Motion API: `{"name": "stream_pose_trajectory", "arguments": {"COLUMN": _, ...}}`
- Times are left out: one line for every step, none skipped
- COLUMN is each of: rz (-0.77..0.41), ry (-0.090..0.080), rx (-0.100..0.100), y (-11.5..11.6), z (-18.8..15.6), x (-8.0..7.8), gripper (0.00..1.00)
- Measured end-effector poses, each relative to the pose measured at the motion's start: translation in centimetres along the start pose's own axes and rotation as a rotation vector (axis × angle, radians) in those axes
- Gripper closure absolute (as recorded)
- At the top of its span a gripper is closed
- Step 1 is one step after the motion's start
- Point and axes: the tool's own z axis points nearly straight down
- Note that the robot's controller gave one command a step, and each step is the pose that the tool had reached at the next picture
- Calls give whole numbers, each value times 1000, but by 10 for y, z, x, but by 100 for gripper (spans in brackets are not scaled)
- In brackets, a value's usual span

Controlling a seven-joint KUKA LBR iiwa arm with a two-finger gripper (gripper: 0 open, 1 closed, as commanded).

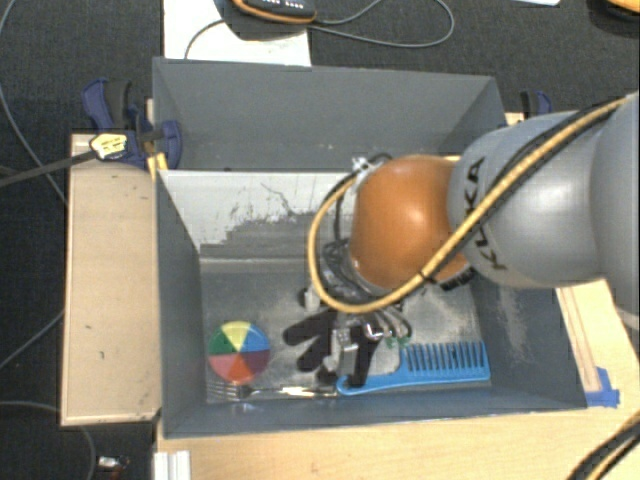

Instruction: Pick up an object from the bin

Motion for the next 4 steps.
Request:
{"name": "stream_pose_trajectory", "arguments": {"rz": -196, "ry": 3, "rx": 1, "y": -8, "z": -3, "x": 25, "gripper": 0}}
{"name": "stream_pose_trajectory", "arguments": {"rz": -450, "ry": 3, "rx": 1, "y": -9, "z": 44, "x": 19, "gripper": 0}}
{"name": "stream_pose_trajectory", "arguments": {"rz": -390, "ry": -2, "rx": 1, "y": -4, "z": 61, "x": 22, "gripper": 100}}
{"name": "stream_pose_trajectory", "arguments": {"rz": -328, "ry": -6, "rx": 1, "y": -2, "z": 53, "x": 23, "gripper": 100}}
